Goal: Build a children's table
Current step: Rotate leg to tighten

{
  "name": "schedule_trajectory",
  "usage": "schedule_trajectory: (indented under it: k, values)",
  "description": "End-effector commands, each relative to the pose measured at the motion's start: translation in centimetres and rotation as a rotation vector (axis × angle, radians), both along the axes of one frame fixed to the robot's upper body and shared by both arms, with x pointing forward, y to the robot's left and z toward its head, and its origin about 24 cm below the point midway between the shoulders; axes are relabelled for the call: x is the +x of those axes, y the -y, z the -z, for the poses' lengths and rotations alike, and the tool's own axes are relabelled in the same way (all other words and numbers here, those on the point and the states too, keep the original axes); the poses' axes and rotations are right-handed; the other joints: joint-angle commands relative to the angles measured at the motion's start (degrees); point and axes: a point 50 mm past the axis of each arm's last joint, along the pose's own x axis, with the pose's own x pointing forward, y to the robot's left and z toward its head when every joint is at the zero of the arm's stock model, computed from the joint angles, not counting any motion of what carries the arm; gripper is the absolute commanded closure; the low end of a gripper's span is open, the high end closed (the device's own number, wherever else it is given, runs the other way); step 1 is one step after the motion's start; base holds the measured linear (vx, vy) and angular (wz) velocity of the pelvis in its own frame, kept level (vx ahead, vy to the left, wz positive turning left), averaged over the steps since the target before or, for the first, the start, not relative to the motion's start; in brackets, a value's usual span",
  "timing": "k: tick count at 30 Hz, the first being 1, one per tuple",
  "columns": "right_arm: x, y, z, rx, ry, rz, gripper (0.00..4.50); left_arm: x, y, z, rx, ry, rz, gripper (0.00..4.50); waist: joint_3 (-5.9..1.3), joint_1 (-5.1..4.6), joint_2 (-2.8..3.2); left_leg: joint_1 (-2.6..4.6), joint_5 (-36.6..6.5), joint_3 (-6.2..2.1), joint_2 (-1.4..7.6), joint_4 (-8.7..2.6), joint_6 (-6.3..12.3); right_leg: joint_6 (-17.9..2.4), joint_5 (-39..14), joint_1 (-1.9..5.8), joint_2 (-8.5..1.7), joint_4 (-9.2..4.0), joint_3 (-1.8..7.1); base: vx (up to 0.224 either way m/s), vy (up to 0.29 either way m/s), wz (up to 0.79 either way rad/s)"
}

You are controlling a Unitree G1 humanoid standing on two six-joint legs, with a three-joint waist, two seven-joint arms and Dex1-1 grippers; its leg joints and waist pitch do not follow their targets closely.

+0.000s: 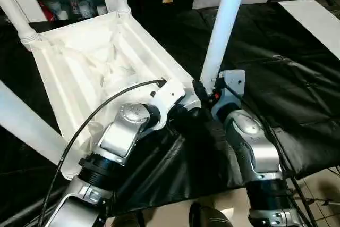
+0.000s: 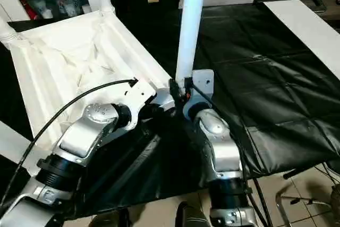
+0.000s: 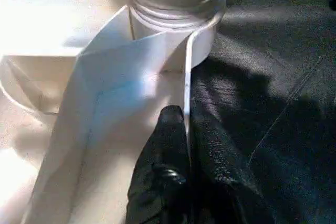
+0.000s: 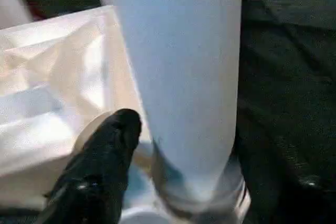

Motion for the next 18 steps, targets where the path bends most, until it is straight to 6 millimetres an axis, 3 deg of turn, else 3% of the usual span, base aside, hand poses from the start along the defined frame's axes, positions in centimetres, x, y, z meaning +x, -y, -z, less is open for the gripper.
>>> schedule_trajectory:
  k: [1,4,7,8,9,11,13,16,18]
  values:
    - [-1.1,-1.5,0.6,0.034,-0.024,-0.165,1.2,-0.2,-0.4,0.3,0.0,0.009,0.028,4.5,-3.06,0.25,-0.47,0.07,-18.7,-1.44,2.8,-4.29,2.08,-6.2,-26.0,2.06,-4.13,-5.34,3.05,0.0,0.0,0.0]
    - [-1.9,0.5,-0.2,-0.021,0.06,-0.326,0.95,-1.2,-1.4,0.8,0.011,0.009,0.142,4.5,-3.37,0.21,-0.57,-0.45,-16.2,-1.41,2.85,-4.06,3.62,-7.3,-22.1,2.73,-4.13,-4.88,3.02,0.0,0.0,0.0]
    - [-2.5,2.6,-0.8,-0.054,0.078,-0.476,0.79,-2.1,-2.8,1.3,0.037,-0.015,0.249,4.5,-3.75,0.21,-0.56,-0.28,-13.2,-0.94,2.84,-3.47,5.35,-9.8,-18.5,2.53,-4.04,-4.49,3.06,0.0,0.0,0.0]
    - [-2.5,2.8,-0.9,-0.059,0.079,-0.491,0.79,-2.2,-2.9,1.3,0.039,-0.018,0.267,4.5,-3.75,0.21,-0.56,-0.28,-13.2,-0.94,2.84,-3.47,5.35,-9.8,-18.5,2.53,-4.04,-4.49,3.06,0.0,0.0,0.0]
    - [-2.7,3.5,-1.1,-0.086,0.084,-0.551,0.5,-2.8,-3.5,1.5,0.041,-0.021,0.358,4.5,-3.89,0.43,-0.43,-0.36,-10.3,-0.72,2.75,-3.15,6.9,-11.3,-14.1,2.72,-3.95,-4.12,3.01,0.0,0.0,0.0]
    - [-2.7,3.9,-1.3,-0.123,0.093,-0.588,0.43,-3.2,-3.8,1.5,0.041,-0.025,0.415,4.5,-4.05,0.51,-0.36,-0.34,-8.1,-0.5,2.8,-2.93,7.71,-12.7,-10.4,2.76,-3.77,-3.6,2.94,0.0,0.0,0.0]
    - [-2.8,4.2,-1.5,-0.145,0.095,-0.63,0.3,-3.6,-4.4,1.7,0.057,-0.047,0.467,4.5,-4.35,1.19,-0.24,0.0,-5.2,-0.43,2.96,-2.75,8.62,-14.2,-5.8,2.75,-3.52,-2.96,2.8,0.0,0.0,0.0]
    - [-3.3,4.4,-1.8,-0.173,0.087,-0.785,0.3,-4.4,-5.6,1.8,0.104,-0.077,0.609,4.5,-4.44,1.64,-0.07,0.42,-3.9,-0.33,3.26,-2.67,9.76,-15.9,-2.3,2.68,-3.41,-2.37,2.82,0.0,0.0,0.0]
    - [-3.7,4.5,-1.9,-0.198,0.08,-0.896,0.3,-4.7,-6.1,1.7,0.106,-0.105,0.673,4.5,-4.27,1.96,-0.16,0.43,-5.4,-0.4,3.28,-2.73,9.81,-16.2,-3.9,2.79,-3.47,-2.4,2.71,0.0,0.0,0.0]
